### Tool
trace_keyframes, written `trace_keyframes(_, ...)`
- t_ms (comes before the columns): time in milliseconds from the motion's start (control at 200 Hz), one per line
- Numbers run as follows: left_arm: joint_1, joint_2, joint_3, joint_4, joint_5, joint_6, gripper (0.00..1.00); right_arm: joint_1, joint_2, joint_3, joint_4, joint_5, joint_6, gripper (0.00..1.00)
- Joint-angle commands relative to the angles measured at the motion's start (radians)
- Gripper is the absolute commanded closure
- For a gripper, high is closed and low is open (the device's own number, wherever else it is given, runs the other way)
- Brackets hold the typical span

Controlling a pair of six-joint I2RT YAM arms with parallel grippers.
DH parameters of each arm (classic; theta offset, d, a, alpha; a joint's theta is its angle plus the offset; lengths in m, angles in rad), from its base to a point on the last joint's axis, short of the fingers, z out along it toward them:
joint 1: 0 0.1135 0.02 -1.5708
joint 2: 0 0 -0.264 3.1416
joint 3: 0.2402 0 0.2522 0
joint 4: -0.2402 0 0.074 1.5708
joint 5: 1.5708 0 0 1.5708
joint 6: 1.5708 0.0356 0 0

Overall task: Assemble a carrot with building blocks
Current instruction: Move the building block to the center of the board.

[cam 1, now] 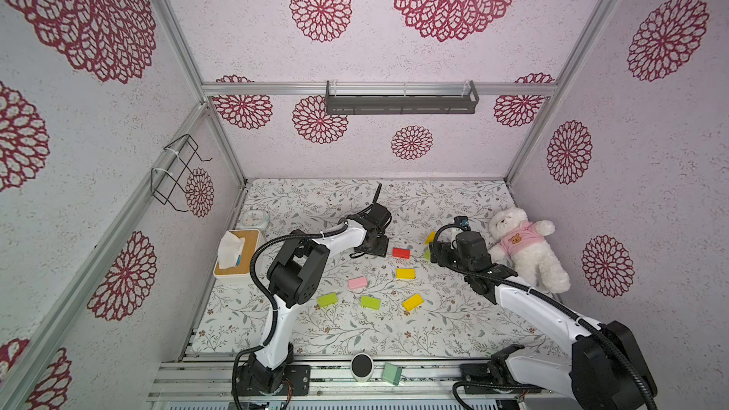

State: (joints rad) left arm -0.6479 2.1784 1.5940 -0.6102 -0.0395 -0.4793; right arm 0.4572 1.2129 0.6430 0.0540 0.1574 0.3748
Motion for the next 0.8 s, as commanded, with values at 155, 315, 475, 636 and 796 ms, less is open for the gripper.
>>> trace_keyframes(155,-0.027,0.057,0.010,-0.027,0.065,-0.062,0.34,0.063,0.077,0.015,0.075,-0.028,0.050,0.17)
trace_keyframes(315,-0.026,0.017,-0.016,-0.009,0.064,-0.083,0.26,0.093,0.138,0.037,0.103,-0.050,0.071,0.21)
trace_keyframes(475,-0.022,-0.036,-0.041,0.016,0.060,-0.092,0.19,0.104,0.185,0.055,0.129,-0.065,0.095,0.21)
trace_keyframes(636,0.005,-0.093,-0.100,0.058,0.071,-0.117,0.20,0.106,0.222,0.067,0.161,-0.099,0.123,0.22)
trace_keyframes(796,0.054,-0.186,-0.219,0.156,0.104,-0.129,0.22,0.106,0.273,0.087,0.188,-0.134,0.142,0.40)
